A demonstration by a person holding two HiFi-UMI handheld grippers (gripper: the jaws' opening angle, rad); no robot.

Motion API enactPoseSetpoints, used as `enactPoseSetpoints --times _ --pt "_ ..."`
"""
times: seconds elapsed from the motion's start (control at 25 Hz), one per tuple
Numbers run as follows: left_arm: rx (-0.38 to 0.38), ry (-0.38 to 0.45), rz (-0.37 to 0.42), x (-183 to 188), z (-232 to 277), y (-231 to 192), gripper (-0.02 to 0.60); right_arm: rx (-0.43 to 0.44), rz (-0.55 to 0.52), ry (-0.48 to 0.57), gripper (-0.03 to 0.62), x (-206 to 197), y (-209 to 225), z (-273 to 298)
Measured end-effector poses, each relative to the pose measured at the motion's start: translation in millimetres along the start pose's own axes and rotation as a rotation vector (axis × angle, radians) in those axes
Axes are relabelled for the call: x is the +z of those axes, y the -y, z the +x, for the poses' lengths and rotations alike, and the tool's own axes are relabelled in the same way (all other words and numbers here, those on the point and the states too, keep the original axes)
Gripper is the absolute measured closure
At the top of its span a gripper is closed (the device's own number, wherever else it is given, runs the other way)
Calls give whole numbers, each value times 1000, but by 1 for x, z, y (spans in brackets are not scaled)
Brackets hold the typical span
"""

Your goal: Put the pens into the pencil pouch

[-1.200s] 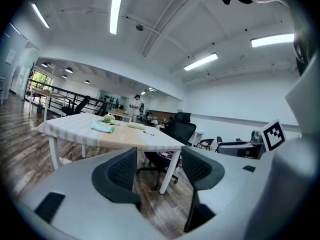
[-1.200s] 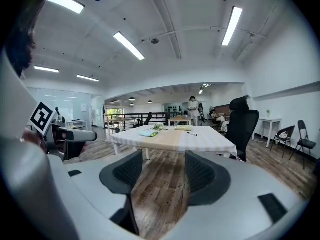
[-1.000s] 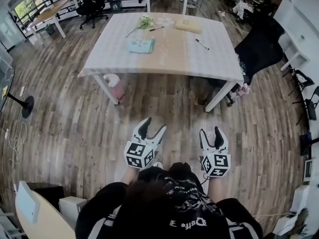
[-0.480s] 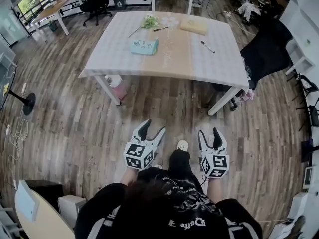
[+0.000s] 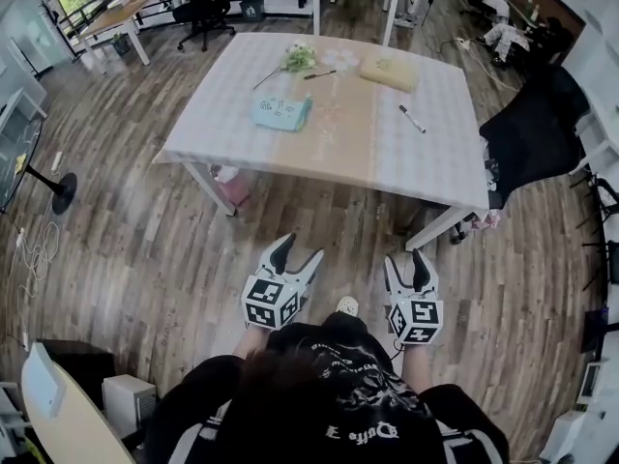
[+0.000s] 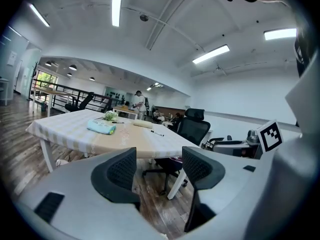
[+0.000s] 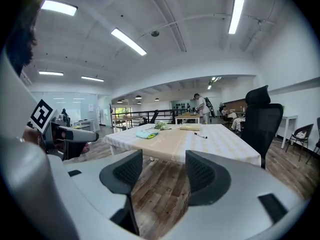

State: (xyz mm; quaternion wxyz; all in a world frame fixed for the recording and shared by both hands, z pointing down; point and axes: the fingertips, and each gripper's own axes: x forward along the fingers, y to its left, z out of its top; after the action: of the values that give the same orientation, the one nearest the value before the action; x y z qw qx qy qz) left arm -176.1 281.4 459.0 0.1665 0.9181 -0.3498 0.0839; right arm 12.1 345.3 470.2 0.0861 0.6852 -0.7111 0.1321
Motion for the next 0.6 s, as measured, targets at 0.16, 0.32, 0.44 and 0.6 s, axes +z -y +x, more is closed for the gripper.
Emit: enactPoseSetpoints --times 0.16,0.32,0.44,0.6 --pt "21 14 -7 16 47 6 291 31 -8 -2 339 11 39 31" --pt "40 20 -23 22 89 13 290 46 -18 -3 341 19 76 54" --pt "53 21 -44 24 119 19 290 53 -23 -9 342 22 106 68" --pt "60 24 -60 27 155 29 290 58 -27 -13 344 27 140 83"
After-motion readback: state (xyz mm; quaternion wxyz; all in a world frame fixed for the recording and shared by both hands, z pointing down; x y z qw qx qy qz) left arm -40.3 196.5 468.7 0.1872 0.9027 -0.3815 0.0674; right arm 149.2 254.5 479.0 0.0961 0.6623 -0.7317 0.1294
